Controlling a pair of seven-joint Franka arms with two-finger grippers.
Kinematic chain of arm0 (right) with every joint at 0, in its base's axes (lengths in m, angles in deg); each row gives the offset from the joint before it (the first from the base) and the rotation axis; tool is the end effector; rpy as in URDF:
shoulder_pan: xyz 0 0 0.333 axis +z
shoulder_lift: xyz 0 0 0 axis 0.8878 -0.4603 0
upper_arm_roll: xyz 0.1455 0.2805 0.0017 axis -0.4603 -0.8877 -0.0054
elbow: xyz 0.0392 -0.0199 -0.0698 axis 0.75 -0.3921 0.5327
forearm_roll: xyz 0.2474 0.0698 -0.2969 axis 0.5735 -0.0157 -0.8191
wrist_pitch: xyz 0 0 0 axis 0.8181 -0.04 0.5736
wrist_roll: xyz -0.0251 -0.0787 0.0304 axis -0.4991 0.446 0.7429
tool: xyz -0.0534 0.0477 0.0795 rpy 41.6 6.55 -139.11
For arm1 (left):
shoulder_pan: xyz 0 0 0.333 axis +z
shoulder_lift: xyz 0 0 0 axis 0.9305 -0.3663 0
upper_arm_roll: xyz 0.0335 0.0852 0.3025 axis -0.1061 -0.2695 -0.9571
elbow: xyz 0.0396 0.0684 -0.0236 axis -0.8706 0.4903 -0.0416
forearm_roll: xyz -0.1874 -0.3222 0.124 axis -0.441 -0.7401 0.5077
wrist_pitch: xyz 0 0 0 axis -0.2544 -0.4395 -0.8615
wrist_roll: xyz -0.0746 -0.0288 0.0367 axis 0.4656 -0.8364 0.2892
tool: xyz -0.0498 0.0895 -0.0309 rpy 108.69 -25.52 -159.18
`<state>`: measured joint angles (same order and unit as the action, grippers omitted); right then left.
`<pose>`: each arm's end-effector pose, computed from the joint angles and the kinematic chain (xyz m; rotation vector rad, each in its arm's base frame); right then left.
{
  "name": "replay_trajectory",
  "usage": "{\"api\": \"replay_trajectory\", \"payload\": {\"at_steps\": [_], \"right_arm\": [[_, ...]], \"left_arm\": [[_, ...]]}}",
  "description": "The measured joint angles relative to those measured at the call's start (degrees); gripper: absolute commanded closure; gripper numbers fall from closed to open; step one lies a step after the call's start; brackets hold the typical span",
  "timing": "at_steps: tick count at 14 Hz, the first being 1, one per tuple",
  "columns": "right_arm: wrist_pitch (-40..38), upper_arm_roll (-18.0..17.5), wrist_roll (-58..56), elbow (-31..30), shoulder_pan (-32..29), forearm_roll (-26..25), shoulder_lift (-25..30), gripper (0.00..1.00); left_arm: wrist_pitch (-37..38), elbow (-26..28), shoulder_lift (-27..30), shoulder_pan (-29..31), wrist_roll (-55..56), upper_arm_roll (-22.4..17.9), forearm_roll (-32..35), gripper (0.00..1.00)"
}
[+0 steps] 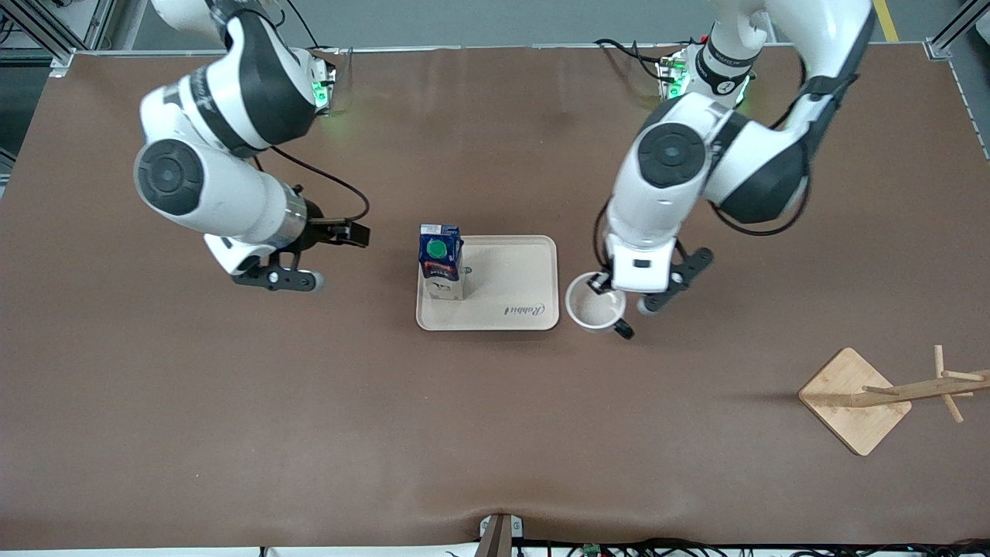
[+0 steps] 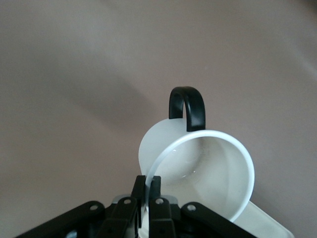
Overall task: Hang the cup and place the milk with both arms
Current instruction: 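Lift the mug with the left gripper while the right gripper grasps the milk, then carry the mug toward the wooden stand while the right gripper lifts the milk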
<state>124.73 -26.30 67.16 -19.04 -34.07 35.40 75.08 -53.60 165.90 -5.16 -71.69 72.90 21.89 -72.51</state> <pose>0.5589 0.2634 0.4499 -2.9838 0.1891 0.3808 0.5858 -0.3106 0.4474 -2.9670 -0.9533 -0.0889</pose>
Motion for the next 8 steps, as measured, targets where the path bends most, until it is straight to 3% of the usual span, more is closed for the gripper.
{"api": "replay_trajectory", "payload": {"at_steps": [5, 8], "right_arm": [[9.3, -0.1, 5.9, -1.6, 9.7, 0.2, -4.3, 0.0], [11.4, -0.1, 6.4, -1.6, 12.2, 0.2, -6.8, 0.0]], "left_arm": [[1.9, -0.3, 2.8, 6.2, -18.6, 0.1, 0.0, 1.0], [2.4, -1.4, 3.3, 9.3, -27.7, 0.1, 0.0, 1.0]]}}
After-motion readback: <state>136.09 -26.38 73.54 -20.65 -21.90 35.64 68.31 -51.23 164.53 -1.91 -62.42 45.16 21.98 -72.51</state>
